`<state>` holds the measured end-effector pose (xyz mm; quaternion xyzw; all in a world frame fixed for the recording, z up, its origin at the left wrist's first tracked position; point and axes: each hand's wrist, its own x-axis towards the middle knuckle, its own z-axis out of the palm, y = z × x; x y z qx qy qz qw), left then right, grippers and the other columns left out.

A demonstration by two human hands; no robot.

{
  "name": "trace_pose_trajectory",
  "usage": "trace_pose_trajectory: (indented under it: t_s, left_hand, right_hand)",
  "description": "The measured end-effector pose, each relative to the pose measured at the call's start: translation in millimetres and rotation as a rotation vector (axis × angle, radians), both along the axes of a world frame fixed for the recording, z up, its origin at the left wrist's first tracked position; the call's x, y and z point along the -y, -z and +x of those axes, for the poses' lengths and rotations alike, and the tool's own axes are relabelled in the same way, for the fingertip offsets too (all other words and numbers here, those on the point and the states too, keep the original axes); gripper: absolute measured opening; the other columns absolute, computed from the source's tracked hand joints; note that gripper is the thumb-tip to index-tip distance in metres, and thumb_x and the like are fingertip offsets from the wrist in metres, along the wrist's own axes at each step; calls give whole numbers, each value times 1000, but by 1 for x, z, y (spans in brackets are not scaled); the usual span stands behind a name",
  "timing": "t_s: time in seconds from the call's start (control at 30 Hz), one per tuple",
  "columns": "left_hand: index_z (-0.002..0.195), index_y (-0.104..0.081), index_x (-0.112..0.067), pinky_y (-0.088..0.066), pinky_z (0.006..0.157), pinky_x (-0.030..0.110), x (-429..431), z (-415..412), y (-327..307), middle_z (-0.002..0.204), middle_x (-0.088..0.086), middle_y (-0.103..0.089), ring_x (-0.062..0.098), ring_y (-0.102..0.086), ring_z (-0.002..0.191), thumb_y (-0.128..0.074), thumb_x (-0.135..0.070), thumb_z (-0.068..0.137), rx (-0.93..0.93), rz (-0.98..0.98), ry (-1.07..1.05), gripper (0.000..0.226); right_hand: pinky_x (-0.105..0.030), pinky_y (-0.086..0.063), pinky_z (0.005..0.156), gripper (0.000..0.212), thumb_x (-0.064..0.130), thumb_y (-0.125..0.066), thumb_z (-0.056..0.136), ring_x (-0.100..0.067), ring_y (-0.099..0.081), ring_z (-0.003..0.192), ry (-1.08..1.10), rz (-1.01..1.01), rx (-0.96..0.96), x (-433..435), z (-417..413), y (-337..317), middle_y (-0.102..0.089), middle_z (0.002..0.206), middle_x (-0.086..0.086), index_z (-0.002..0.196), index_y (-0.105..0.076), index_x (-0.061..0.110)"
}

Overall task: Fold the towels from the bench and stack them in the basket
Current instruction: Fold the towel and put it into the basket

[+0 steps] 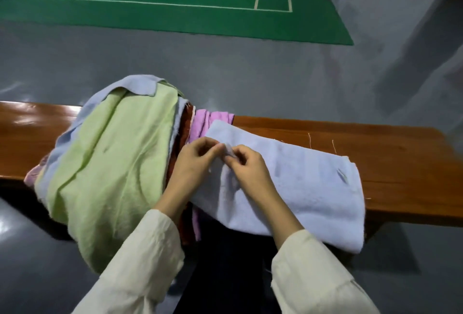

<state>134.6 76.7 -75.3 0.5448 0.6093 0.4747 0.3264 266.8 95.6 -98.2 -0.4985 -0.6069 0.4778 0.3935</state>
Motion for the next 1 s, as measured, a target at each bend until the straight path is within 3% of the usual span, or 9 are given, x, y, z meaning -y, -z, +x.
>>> trace_pose_trajectory:
  t_s: [0.07,0.13,0.27,0.37,0.5,0.67,0.8,0.93,1.0]
  left_hand:
    - [77,-65,-24,-48,75,25,-18,-6,3,74,-11,-68,4,-60,75,-61,-20,92,-1,-4,-64,15]
    - [94,-65,-16,-48,83,28,-39,-12,9,93,-4,-68,11,-62,88,-62,-21,91,-64,-35,-145,7]
    - [126,-52,-6,-42,98,33,-73,-18,28,122,12,-58,25,-56,111,-67,-26,87,-220,-189,-214,47]
    - [126,-53,-8,-37,84,22,-82,-16,38,119,10,-61,25,-57,109,-67,-32,86,-271,-269,-247,48]
    - [93,-62,-14,-29,59,20,-88,-14,38,81,-1,-62,15,-55,74,-66,-36,85,-255,-209,-295,23]
    - [77,-60,-16,-36,56,15,-83,-8,26,65,-9,-58,-2,-47,57,-62,-25,89,-76,-72,-135,15]
    - [86,-52,-21,-37,54,19,-66,3,12,60,-12,-54,0,-45,54,-60,-15,91,178,-58,-74,12]
    - [106,-58,-14,-47,64,19,-39,17,-4,74,-10,-69,6,-60,70,-66,-8,87,422,-86,24,22]
    - [103,-64,-12,-50,72,16,-24,26,-15,86,-1,-71,6,-63,81,-69,-9,85,433,-62,45,19]
  right_hand:
    - [-23,-43,66,16,17,-62,91,-9,-48,69,83,38,-59,-10,-1,3,-55,70,3,77,-56,13]
    - [-20,-42,65,13,19,-60,93,-6,-48,69,139,51,-99,-19,-1,4,-57,74,-2,82,-56,13]
    - [-19,-43,69,10,23,-61,93,-1,-49,71,156,26,-91,-36,-6,10,-58,79,12,86,-55,26]
    - [-19,-43,70,11,21,-63,91,-4,-50,74,171,13,-107,-48,-9,15,-58,81,14,86,-55,27]
    - [-22,-44,72,15,18,-65,90,-7,-51,77,169,41,-146,-57,-10,17,-59,81,12,82,-55,27]
    - [-28,-50,81,10,15,-65,89,-13,-60,89,132,61,-172,-56,-7,11,-64,91,7,90,-60,24]
    - [-14,-46,77,18,9,-64,89,-5,-60,87,108,89,-185,-43,3,-3,-64,86,12,86,-61,27]
    - [-9,-43,74,22,6,-66,87,6,-59,80,109,115,-202,-23,14,-17,-64,78,15,82,-61,26]
    - [-11,-44,73,17,6,-66,87,4,-58,76,106,128,-225,-11,20,-26,-64,75,13,82,-62,21]
